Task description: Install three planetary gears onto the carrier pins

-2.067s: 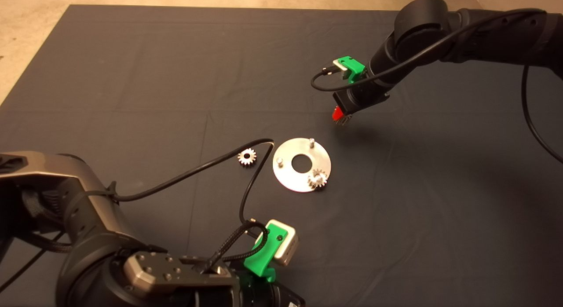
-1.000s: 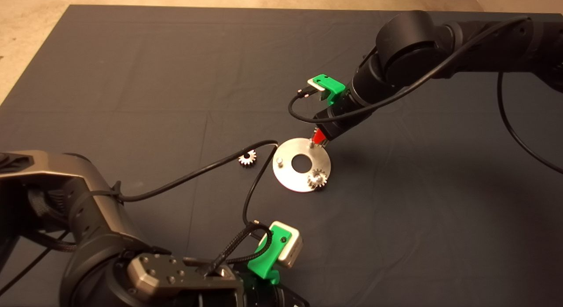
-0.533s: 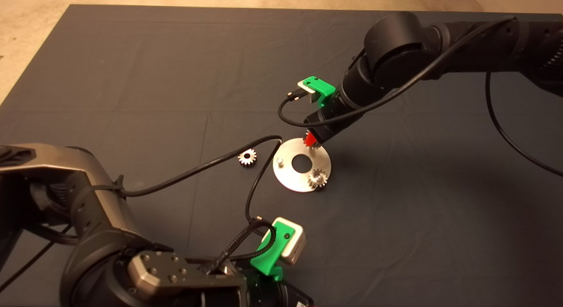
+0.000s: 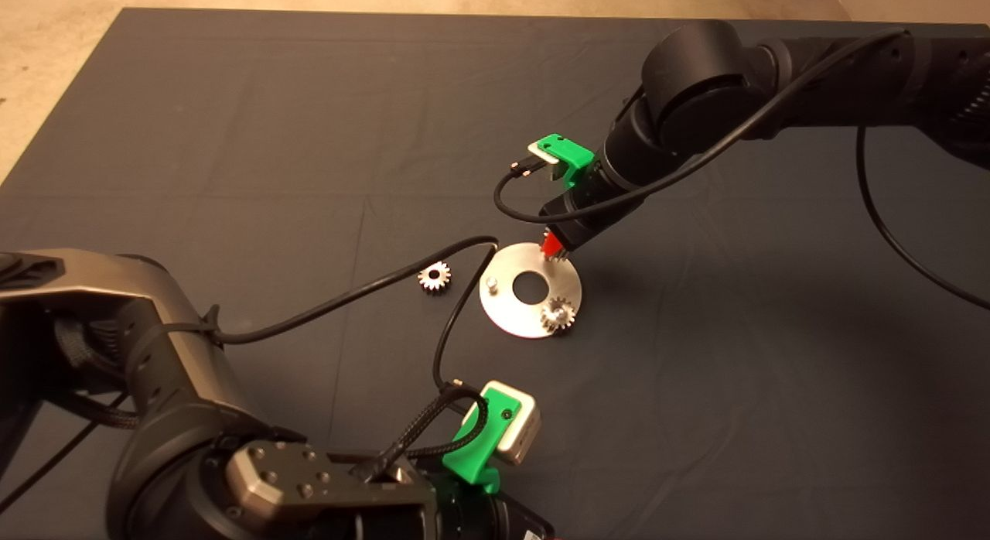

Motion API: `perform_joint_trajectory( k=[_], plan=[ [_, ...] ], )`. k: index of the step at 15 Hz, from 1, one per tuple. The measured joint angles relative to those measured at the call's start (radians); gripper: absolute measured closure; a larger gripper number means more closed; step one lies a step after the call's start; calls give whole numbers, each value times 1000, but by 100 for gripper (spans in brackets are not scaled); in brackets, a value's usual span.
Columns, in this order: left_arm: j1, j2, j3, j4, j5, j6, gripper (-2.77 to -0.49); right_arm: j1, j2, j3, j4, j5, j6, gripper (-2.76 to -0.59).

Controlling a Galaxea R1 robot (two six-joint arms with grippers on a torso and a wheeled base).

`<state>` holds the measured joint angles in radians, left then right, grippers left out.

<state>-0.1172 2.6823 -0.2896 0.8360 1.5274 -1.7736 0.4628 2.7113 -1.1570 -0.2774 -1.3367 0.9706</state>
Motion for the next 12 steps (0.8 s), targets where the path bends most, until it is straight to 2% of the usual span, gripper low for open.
perform_joint_trajectory(
  k=[3, 8, 12],
  plan=[
    [0, 2, 0, 0, 0, -1, -275, -6, 1, -4, -6, -25, 0, -99],
    [0, 6, 0, 0, 0, -15, -275, -8, 4, -55, -10, -25, -2, -99],
    [-5, 8, 0, -1, 0, -18, -275, -43, 4, -59, -19, -24, -5, -100]
  ],
)
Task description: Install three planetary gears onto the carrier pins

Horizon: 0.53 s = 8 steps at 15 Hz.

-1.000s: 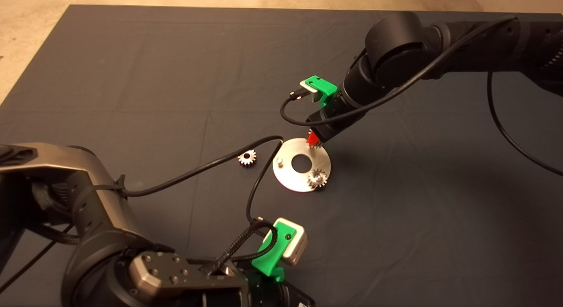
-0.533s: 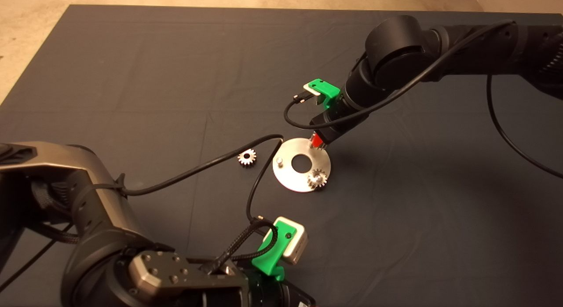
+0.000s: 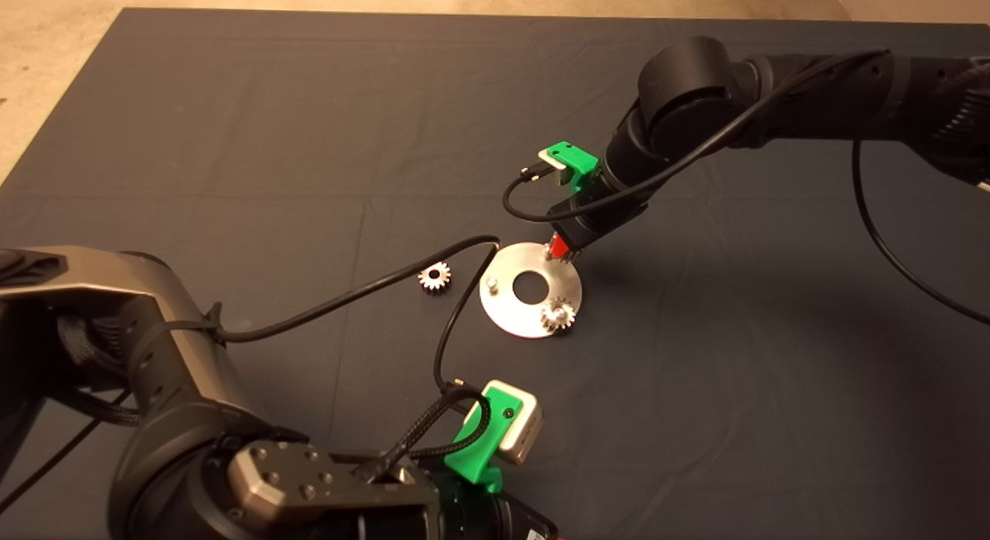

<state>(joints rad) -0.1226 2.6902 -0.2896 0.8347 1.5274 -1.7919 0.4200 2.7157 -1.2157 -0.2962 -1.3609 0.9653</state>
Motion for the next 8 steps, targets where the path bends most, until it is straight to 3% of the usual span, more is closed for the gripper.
perform_joint_trajectory(
  k=[8],
  plan=[
    [0, 0, 0, 0, 0, -1, -275, -2, 16, -8, -13, 1, -4, -99]
  ],
)
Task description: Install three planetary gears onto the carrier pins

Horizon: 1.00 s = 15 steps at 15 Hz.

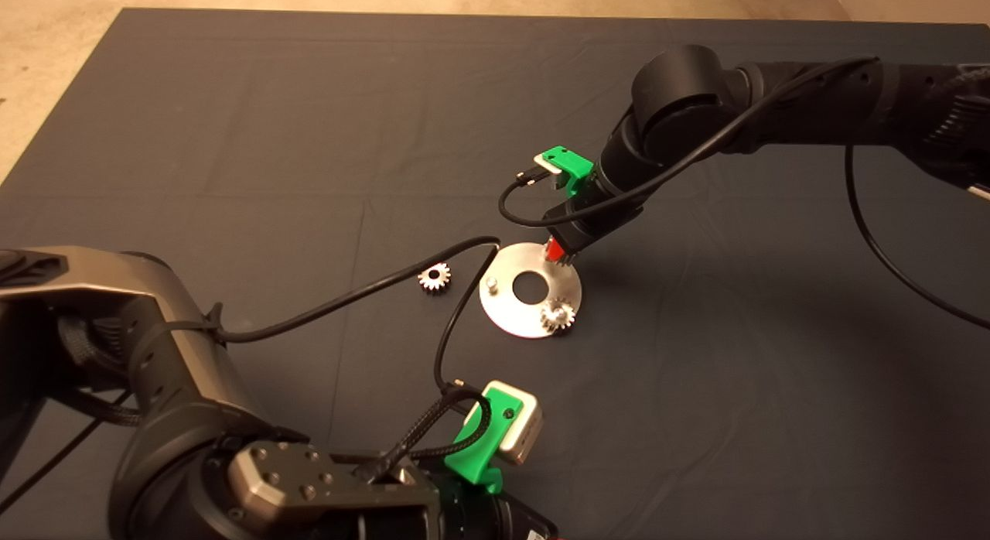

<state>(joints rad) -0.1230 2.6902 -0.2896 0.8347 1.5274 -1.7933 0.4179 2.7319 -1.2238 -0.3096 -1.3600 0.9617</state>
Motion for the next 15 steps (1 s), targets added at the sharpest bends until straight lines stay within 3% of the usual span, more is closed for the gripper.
perform_joint_trajectory(
  k=[5, 8, 15],
  plan=[
    [0, 0, 0, 0, 0, -2, -275, 0, 20, -45, -24, 0, -27, -99],
    [0, 0, 0, -1, 0, -2, -275, 0, 37, -50, -24, 9, -29, -99],
    [0, 0, 0, -1, 0, -2, -275, -13, 36, -55, -25, 7, -30, -99]
  ],
)
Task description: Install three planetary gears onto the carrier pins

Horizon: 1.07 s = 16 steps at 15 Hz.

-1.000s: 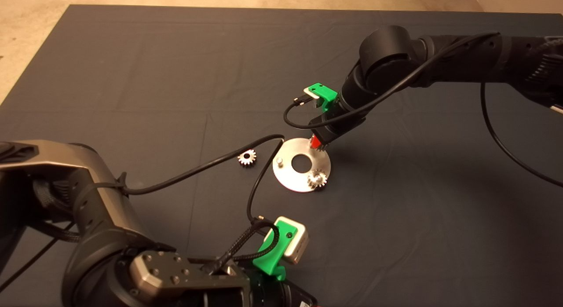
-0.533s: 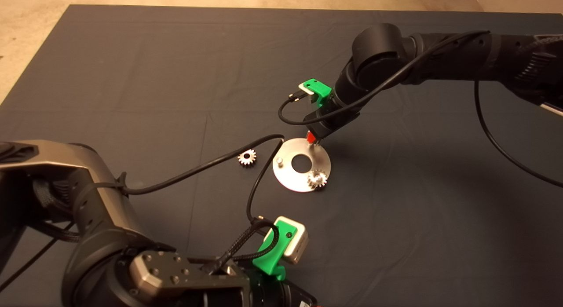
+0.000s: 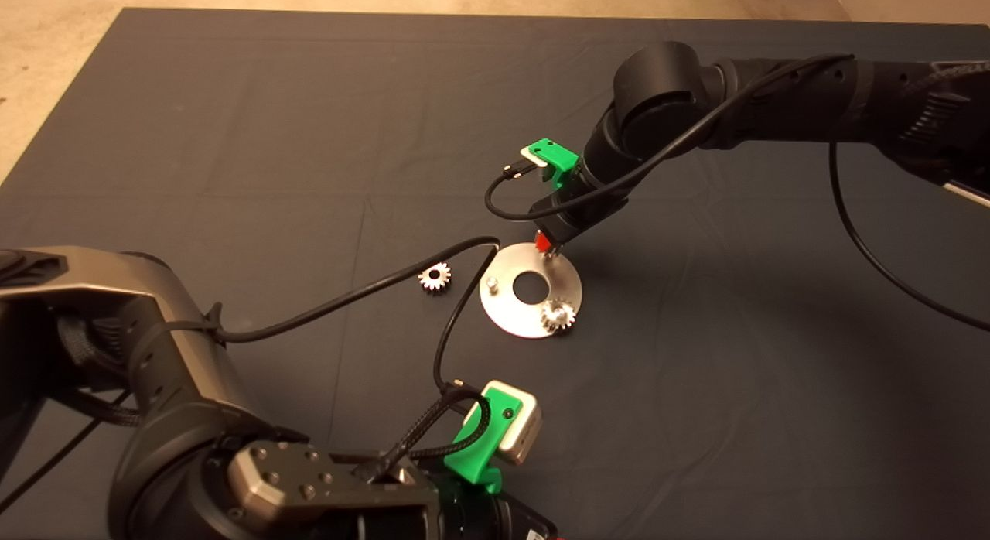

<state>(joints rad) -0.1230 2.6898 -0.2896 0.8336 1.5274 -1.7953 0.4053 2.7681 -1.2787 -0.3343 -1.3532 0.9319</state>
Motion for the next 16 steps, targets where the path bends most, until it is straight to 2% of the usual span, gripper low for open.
perform_joint_trajectory(
  k=[4, 8, 12, 16],
  plan=[
    [0, 0, 0, 0, 0, 0, -275, -25, 0, 0, -20, 0, 0, -99],
    [0, 0, 0, 0, 0, 0, -275, -26, 0, 0, -33, 0, -4, -99],
    [0, -1, 0, 0, 0, 0, -275, -25, 4, -18, -35, 1, -28, -99],
    [0, -3, 0, -1, 0, 0, -275, -24, 9, -21, -37, -4, -42, -99]
  ],
)
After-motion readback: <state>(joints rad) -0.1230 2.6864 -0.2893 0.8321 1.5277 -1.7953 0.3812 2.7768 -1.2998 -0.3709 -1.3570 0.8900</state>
